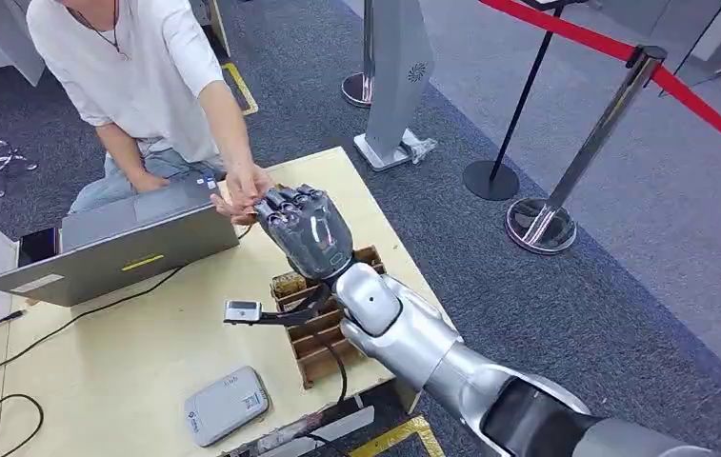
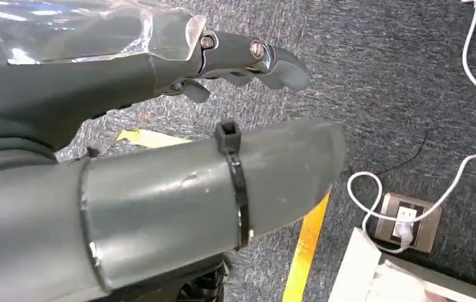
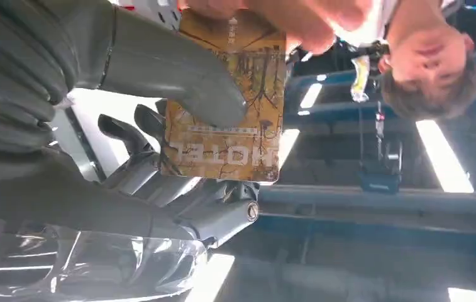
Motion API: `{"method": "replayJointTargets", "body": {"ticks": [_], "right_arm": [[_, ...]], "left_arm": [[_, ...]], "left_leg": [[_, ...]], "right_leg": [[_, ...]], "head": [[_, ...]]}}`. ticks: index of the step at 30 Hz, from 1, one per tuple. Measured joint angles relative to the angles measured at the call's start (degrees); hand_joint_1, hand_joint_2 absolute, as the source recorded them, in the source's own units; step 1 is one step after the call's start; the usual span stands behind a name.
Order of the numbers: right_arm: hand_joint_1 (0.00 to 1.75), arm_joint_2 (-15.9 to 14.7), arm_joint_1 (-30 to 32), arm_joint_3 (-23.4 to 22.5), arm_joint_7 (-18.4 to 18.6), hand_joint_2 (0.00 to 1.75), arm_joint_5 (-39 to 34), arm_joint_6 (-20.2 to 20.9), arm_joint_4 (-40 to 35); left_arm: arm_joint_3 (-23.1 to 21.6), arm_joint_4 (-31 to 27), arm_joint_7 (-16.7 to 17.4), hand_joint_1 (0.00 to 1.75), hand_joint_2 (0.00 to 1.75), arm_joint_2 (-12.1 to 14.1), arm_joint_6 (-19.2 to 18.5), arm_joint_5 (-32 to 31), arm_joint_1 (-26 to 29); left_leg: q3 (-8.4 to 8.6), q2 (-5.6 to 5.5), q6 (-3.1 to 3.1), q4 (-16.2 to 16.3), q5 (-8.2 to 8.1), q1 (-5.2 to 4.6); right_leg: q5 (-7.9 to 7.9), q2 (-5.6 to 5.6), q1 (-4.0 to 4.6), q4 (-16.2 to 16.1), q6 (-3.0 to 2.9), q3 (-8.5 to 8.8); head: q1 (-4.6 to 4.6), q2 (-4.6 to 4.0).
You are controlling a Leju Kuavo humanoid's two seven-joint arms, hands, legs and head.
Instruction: Pass the card to the sensor for recognition and then transmit it.
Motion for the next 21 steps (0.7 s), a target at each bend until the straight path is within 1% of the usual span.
{"method": "replayJointTargets", "body": {"ticks": [6, 7, 8, 9, 10, 15, 16, 21], "right_arm": [[1.75, 0.4, -0.9, 0.2, 0.2, 1.75, 0.0, 0.8, 2.9], [1.61, 0.5, -1.0, 0.2, 0.1, 1.75, 0.0, 0.8, 3.2], [1.10, 0.6, -1.0, 0.2, -0.3, 1.75, -0.1, 1.0, 3.6], [0.07, 0.7, -1.0, 0.2, -0.7, 1.75, -0.2, 1.3, 3.8], [0.00, 0.7, -1.0, 0.2, -1.1, 1.75, -0.4, 1.5, 4.0], [0.00, 1.1, -1.0, 0.2, -1.7, 1.75, -0.7, 1.8, 4.7], [0.00, 1.1, -0.9, 0.2, -1.8, 0.00, -0.6, 2.0, 4.8], [0.00, 1.2, -0.7, 0.1, -2.4, 0.00, -1.6, 2.7, 4.8]], "left_arm": [[0.0, 0.0, 0.0, 0.00, 0.00, 0.0, 0.0, 0.0, 0.0], [0.0, 0.0, 0.0, 0.00, 0.00, 0.0, 0.0, 0.0, 0.0], [0.0, 0.0, 0.0, 0.00, 0.00, 0.0, 0.0, 0.0, 0.0], [0.0, 0.0, 0.0, 0.00, 0.00, 0.0, 0.0, 0.0, 0.0], [0.0, 0.0, 0.0, 0.00, 0.00, 0.0, 0.0, 0.0, 0.0], [0.0, 0.0, -0.1, 0.00, 0.00, 0.0, -0.1, 0.0, 0.0], [0.0, 0.0, -0.1, 0.00, 0.00, 0.0, -0.2, 0.0, 0.0], [0.0, 0.0, -0.2, 0.00, 0.00, 0.0, -0.2, -0.1, 0.0]], "left_leg": [[0.00, 0.00, 0.00, 0.0, 0.00, 0.01], [0.00, 0.00, 0.00, 0.0, 0.00, 0.01], [0.00, 0.00, 0.00, 0.0, 0.00, 0.01], [0.00, 0.00, 0.00, 0.0, 0.00, 0.00], [0.00, 0.00, 0.00, 0.0, 0.00, 0.00], [-0.01, 0.00, 0.00, 0.0, 0.00, 0.00], [0.00, 0.00, 0.00, 0.0, 0.00, 0.00], [0.00, 0.00, 0.00, 0.0, 0.00, 0.00]], "right_leg": [[0.00, 0.00, 0.00, 0.0, 0.00, -0.01], [0.00, 0.00, 0.00, 0.0, 0.00, -0.01], [0.00, 0.00, 0.00, 0.0, 0.00, -0.01], [0.00, 0.00, 0.00, 0.0, 0.00, -0.01], [0.00, 0.00, 0.00, 0.0, 0.00, -0.01], [0.00, 0.00, 0.00, 0.0, 0.00, -0.01], [0.00, 0.00, 0.00, 0.0, 0.00, -0.02], [0.00, 0.00, 0.00, 0.0, 0.00, -0.02]], "head": [[0.00, 0.00], [0.00, 0.00], [0.00, 0.00], [0.00, 0.00], [0.00, 0.00], [0.00, 0.00], [0.00, 0.00], [0.00, 0.00]]}}
